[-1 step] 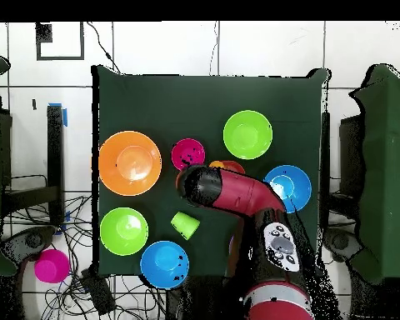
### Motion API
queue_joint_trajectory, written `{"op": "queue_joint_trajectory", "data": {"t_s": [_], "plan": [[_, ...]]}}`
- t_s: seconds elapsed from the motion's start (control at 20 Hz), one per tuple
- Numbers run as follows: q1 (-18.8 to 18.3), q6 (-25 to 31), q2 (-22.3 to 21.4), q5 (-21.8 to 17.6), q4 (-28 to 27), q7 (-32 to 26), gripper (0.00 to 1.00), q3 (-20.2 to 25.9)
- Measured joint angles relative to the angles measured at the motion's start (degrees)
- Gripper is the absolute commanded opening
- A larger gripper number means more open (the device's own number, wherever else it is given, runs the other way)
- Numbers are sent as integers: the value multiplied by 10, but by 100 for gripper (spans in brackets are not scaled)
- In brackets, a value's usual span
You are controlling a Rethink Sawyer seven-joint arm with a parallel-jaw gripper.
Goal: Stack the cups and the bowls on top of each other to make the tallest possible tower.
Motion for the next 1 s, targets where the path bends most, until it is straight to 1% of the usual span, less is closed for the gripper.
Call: {"op": "queue_joint_trajectory", "data": {"t_s": [0.15,0.3,0.5,0.8,1.0], "plan": [[18,27,6,0,-4,0,0,-20],[21,46,18,0,-12,0,0,-33],[17,51,39,-4,-35,0,0,-40],[1,52,90,-15,-99,0,0,-40],[-3,52,109,-15,-121,0,0,-40]]}}
